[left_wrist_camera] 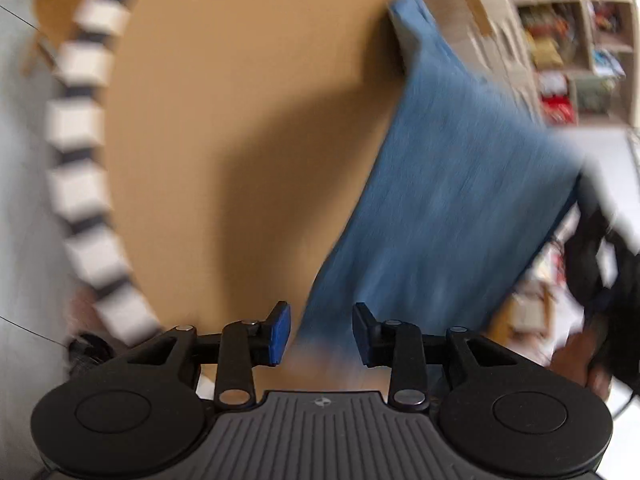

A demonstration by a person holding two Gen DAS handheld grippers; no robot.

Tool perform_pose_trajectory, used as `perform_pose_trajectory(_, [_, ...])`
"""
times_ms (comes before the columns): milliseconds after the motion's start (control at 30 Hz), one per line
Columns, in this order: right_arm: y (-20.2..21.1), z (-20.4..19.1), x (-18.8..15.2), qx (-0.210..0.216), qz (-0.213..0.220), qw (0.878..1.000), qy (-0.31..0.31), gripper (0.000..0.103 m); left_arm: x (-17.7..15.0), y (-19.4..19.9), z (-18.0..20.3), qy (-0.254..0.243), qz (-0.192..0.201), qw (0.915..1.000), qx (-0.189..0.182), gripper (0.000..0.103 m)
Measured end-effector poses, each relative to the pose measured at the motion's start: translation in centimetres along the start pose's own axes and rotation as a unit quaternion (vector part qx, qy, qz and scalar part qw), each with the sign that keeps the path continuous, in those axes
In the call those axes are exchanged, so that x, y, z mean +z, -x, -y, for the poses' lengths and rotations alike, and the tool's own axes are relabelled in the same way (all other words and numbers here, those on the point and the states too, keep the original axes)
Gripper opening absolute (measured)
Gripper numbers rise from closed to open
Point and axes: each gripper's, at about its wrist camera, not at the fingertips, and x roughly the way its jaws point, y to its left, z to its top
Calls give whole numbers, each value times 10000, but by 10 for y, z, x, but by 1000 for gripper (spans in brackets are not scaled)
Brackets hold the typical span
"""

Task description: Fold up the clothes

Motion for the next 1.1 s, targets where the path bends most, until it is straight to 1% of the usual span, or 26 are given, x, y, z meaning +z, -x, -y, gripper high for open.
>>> perform_pose_trajectory(33, [-4, -4, 6, 22, -52, 10000, 24, 3, -4, -4, 4, -41, -122, 9999, -113, 35])
perform_pose_trajectory(67, [-13, -8, 11, -22, -197, 9997, 104, 3, -9, -7, 8, -79, -224, 9995, -206, 35])
perform_pose_trajectory(100, [-26, -11, 13, -182, -367, 9988, 256, 3, -13, -5, 10, -105, -214, 9996, -176, 35])
perform_pose_trajectory(167, [-49, -13, 9, -600, -721, 9941, 536, 4, -18, 13, 5, -115, 60, 9998, 136, 35])
perform_pose_trajectory(233, [-66, -9, -7, -922, -1081, 9877, 650, 5, -21, 39, -2, -219, 491, 9971, 547, 37])
perform_pose_trajectory(300, [-79, -3, -32, -1014, -1406, 9825, 681, 7, -22, 61, -10, -241, 820, 9923, 893, 40])
perform_pose_trajectory(333, [-84, 1, -44, -961, -1591, 9808, 586, 8, -21, 68, -12, -258, 944, 9896, 1058, 41])
perform_pose_trajectory(400, [-89, 7, -67, -858, -1874, 9774, 461, 14, -15, 73, -10, -401, 1108, 9841, 1327, 42])
perform_pose_trajectory(433, [-90, 8, -80, -810, -2018, 9751, 433, 28, -14, 73, -6, -517, 1187, 9806, 1475, 43])
perform_pose_trajectory(467, [-90, 8, -91, -752, -2163, 9722, 482, 45, -12, 68, 0, -662, 1228, 9775, 1579, 43])
perform_pose_trajectory(500, [-87, 6, -99, -693, -2236, 9707, 551, 46, -9, 63, 7, -813, 1261, 9745, 1671, 45])
perform_pose_trajectory(533, [-81, 6, -103, -626, -2237, 9708, 606, 44, -8, 57, 15, -999, 1309, 9700, 1788, 45])
perform_pose_trajectory(567, [-73, 6, -105, -589, -2187, 9719, 633, 42, -9, 47, 25, -1253, 1384, 9626, 1964, 45])
perform_pose_trajectory(600, [-64, 9, -102, -682, -2050, 9744, 614, 42, -11, 36, 34, -1521, 1465, 9535, 2151, 45])
perform_pose_trajectory(633, [-54, 17, -97, -903, -1856, 9768, 568, 43, -14, 25, 44, -1786, 1543, 9433, 2335, 47])
perform_pose_trajectory(667, [-44, 24, -92, -1117, -1678, 9781, 517, 44, -18, 15, 52, -2032, 1685, 9303, 2548, 48])
perform_pose_trajectory(700, [-35, 32, -87, -1293, -1561, 9782, 442, 44, -23, 5, 60, -2270, 1841, 9155, 2765, 52])
perform_pose_trajectory(767, [-20, 46, -82, -1505, -1397, 9784, 232, 45, -38, -14, 73, -2611, 2061, 8919, 3065, 60])
perform_pose_trajectory(800, [-12, 54, -79, -1611, -1314, 9781, 126, 45, -43, -24, 79, -2653, 2102, 8858, 3176, 64])
perform_pose_trajectory(833, [-5, 60, -77, -1708, -1237, 9775, 45, 45, -46, -33, 83, -2616, 2080, 8873, 3179, 64])
perform_pose_trajectory(900, [4, 69, -77, -1850, -1118, 9764, 27, 46, -47, -42, 88, -2342, 2060, 9066, 2843, 64])
perform_pose_trajectory(967, [13, 74, -81, -1978, -1041, 9747, 19, 48, -45, -48, 93, -1982, 2195, 9224, 2484, 64])
perform_pose_trajectory(1033, [21, 80, -82, -2033, -1021, 9738, -38, 48, -41, -55, 100, -1743, 2389, 9263, 2336, 66])
perform_pose_trajectory(1100, [24, 85, -85, -2022, -1059, 9736, -30, 48, -33, -65, 105, -1470, 2548, 9262, 2360, 66])
